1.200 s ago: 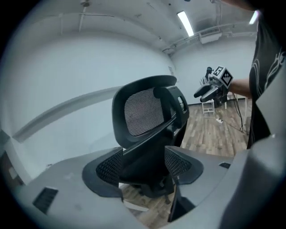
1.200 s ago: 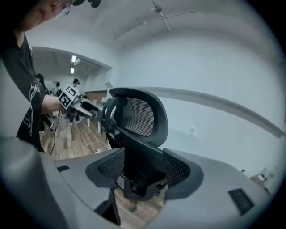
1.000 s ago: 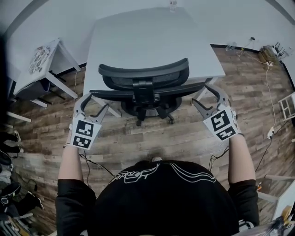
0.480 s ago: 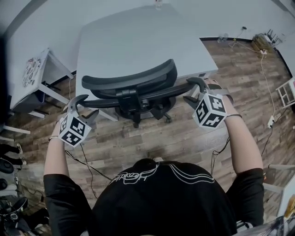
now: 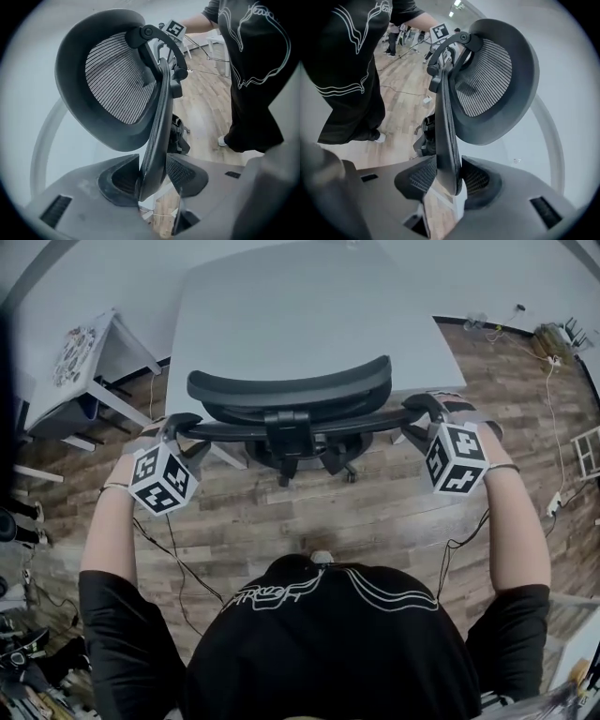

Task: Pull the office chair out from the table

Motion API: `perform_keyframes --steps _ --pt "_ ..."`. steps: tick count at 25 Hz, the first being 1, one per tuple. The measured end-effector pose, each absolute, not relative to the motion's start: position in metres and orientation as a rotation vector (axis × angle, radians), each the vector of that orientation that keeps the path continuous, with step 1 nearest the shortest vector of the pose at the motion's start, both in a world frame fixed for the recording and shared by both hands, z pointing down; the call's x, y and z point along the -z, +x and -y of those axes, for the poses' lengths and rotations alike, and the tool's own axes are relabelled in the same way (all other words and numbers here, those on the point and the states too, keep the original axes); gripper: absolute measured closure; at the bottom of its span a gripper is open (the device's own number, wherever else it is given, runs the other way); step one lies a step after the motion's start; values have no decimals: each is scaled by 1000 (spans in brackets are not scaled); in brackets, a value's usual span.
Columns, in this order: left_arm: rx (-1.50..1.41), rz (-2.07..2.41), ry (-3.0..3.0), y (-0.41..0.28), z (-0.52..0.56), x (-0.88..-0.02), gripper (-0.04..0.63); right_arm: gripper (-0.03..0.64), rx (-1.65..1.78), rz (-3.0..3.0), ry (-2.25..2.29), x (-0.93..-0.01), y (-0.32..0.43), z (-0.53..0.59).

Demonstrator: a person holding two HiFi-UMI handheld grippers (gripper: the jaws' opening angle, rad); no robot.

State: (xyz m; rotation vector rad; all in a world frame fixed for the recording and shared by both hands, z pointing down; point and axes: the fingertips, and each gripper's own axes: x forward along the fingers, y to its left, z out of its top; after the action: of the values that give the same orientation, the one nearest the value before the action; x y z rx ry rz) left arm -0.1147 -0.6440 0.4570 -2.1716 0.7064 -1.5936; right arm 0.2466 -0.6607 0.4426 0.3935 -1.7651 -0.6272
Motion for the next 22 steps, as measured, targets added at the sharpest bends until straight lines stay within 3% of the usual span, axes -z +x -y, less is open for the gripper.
perform_keyframes --steps 15,22 --pt "1883 -531 -2051 -117 644 -467 454 446 503 1699 287 -446 247 660" --pt "1861 -575 -2068 -117 643 -466 454 440 472 1713 379 -445 247 660"
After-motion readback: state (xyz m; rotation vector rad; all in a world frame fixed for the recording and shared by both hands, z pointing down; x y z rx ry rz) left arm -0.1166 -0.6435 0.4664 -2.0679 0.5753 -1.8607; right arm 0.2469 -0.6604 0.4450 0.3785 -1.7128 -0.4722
